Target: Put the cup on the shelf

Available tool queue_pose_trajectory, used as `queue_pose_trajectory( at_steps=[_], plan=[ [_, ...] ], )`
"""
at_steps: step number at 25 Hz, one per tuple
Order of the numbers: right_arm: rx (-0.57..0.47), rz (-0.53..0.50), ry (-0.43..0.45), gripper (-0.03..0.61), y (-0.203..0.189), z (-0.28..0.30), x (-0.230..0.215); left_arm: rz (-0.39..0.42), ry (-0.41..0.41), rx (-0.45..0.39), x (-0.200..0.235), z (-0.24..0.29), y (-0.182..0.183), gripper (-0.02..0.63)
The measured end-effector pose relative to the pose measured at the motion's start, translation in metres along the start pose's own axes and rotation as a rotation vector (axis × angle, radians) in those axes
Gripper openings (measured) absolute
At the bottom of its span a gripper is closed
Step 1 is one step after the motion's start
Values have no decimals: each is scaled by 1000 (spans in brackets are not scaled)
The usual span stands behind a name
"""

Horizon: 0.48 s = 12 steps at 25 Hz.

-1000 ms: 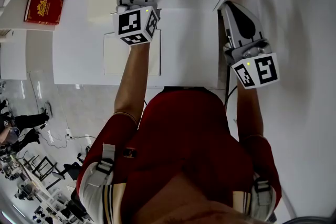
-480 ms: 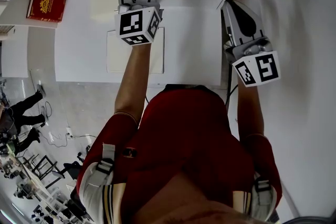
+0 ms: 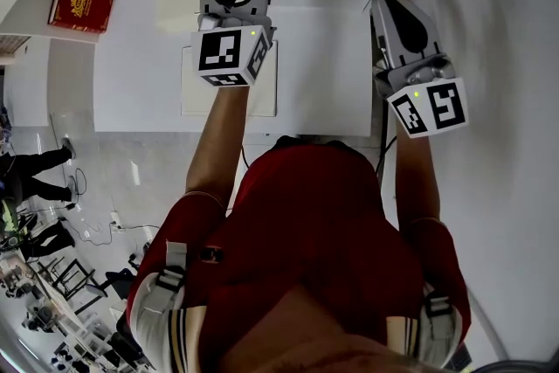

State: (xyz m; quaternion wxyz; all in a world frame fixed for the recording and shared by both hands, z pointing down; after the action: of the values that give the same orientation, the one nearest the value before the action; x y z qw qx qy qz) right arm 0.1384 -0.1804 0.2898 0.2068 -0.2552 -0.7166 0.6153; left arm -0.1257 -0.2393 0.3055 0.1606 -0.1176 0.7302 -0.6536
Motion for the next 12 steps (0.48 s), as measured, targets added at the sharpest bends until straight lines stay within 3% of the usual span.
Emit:
queue_pose_trajectory(
  at_steps=[8, 12],
  plan=[
    [-16, -7, 12, -3, 9, -6, 18, -24, -106, 0, -17, -35, 16, 110],
    [-26, -7, 20, -3, 12, -10, 28, -25, -148, -37, -25, -54, 27, 76]
  ],
)
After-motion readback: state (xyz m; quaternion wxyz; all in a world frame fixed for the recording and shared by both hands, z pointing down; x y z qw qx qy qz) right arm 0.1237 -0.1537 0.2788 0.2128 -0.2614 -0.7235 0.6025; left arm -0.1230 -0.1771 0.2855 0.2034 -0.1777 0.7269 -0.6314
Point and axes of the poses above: the fingertips, and each gripper's own axes: z forward along the fingers, x to its left, y out of its top, the point moved 10 cm from there along -z, backward along the fingers, and after that the axes turned 1 degree about y, right-handed, at the moved point
